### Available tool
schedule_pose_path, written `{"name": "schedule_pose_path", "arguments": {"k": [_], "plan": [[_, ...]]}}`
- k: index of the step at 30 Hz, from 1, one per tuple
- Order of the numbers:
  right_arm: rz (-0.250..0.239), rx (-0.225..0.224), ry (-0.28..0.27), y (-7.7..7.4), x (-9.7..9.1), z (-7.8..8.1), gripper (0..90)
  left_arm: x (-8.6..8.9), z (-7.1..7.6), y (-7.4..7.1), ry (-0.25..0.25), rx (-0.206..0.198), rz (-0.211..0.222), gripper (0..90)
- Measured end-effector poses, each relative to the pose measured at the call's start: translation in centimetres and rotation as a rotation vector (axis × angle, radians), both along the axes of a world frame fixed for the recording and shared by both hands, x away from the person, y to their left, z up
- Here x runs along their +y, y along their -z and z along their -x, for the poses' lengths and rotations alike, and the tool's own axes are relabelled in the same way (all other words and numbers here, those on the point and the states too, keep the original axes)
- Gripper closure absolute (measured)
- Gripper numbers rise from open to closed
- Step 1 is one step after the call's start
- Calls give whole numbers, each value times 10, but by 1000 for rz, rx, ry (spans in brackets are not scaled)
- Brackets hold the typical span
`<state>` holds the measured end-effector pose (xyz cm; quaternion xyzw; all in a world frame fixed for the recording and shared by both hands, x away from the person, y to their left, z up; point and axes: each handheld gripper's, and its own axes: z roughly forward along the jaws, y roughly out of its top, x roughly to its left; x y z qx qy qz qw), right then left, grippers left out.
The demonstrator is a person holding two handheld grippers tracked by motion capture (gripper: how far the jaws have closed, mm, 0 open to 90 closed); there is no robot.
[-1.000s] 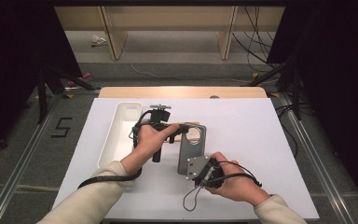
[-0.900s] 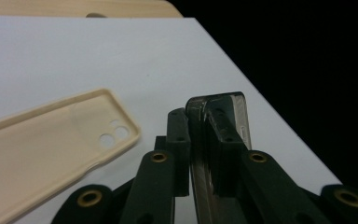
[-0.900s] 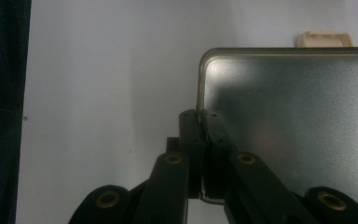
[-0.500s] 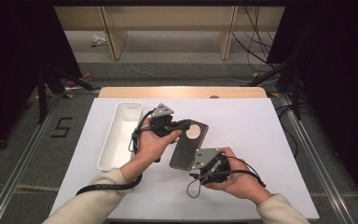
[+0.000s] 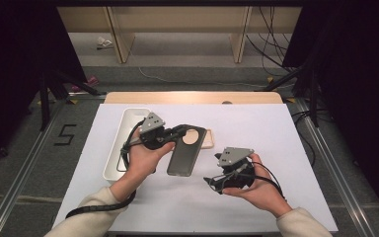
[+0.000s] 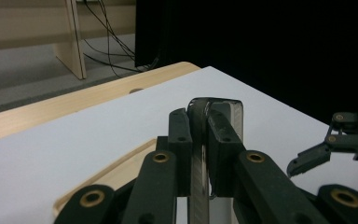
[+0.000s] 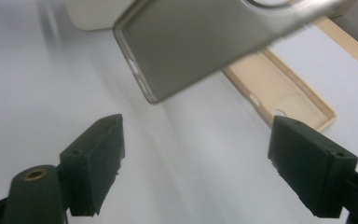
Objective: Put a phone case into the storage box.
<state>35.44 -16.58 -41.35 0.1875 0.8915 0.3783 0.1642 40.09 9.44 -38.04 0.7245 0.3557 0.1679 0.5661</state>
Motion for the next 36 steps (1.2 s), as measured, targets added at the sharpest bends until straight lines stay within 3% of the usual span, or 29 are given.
{"name": "schedule_pose_path", "arguments": {"k": [3,13,25,36], "plan": [[-7,1,15,2,-4,0,191,7,6,2,-1,-31,-1,812],[-69,24,60,4,-14,-3,175,22,16,7,-11,-35,25,813],[-137,33,125,3,-32,-3,170,29,21,-7,-9,-64,67,812],[-162,25,161,1,-40,-2,167,38,19,-17,-18,-84,88,813]]}}
